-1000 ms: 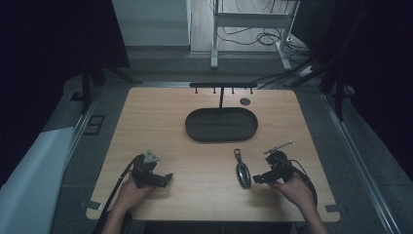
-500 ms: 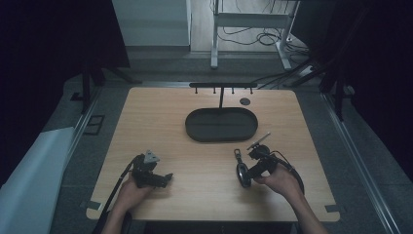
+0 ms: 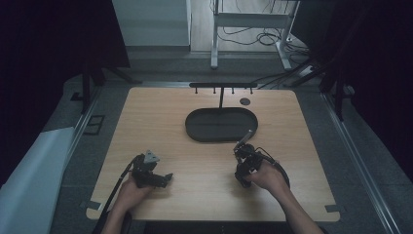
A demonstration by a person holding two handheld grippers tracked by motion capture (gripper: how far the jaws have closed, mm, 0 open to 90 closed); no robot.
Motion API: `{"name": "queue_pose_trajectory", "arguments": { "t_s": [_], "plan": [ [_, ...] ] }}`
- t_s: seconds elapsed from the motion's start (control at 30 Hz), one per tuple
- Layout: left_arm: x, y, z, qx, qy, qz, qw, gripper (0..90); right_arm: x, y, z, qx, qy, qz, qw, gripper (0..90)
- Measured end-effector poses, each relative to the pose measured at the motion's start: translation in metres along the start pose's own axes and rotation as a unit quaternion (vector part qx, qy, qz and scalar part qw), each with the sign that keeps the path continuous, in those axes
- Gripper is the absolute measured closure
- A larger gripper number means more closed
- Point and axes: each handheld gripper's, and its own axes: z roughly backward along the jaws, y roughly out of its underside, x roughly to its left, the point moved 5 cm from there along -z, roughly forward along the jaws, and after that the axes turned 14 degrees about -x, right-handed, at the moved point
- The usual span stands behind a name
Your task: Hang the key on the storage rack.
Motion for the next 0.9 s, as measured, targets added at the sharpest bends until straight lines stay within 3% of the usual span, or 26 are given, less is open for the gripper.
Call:
{"name": "queue_pose_trajectory", "arguments": {
  "t_s": [0.07, 0.23, 0.37, 0.57, 0.9],
  "plan": [
    [0.0, 0.0, 0.0, 0.0, 0.0, 0.0, 1.0, 0.0, 0.001, -0.001, -0.004, 0.009, 0.011, 0.005, 0.9999, 35.5],
    [0.0, 0.0, 0.0, 0.0, 0.0, 0.0, 1.0, 0.0, 0.001, -0.003, -0.012, 0.022, 0.012, 0.009, 0.9996, 37.0],
    [0.0, 0.0, 0.0, 0.0, 0.0, 0.0, 1.0, 0.0, -0.001, -0.005, -0.013, 0.028, 0.018, 0.03, 0.999, 39.4],
    [0.0, 0.0, 0.0, 0.0, 0.0, 0.0, 1.0, 0.0, -0.002, -0.006, -0.012, 0.014, 0.009, 0.054, 0.9984, 45.6],
    [0.0, 0.0, 0.0, 0.0, 0.0, 0.0, 1.0, 0.0, -0.004, -0.011, 0.002, 0.004, -0.012, 0.055, 0.9984, 47.0]
  ]
}}
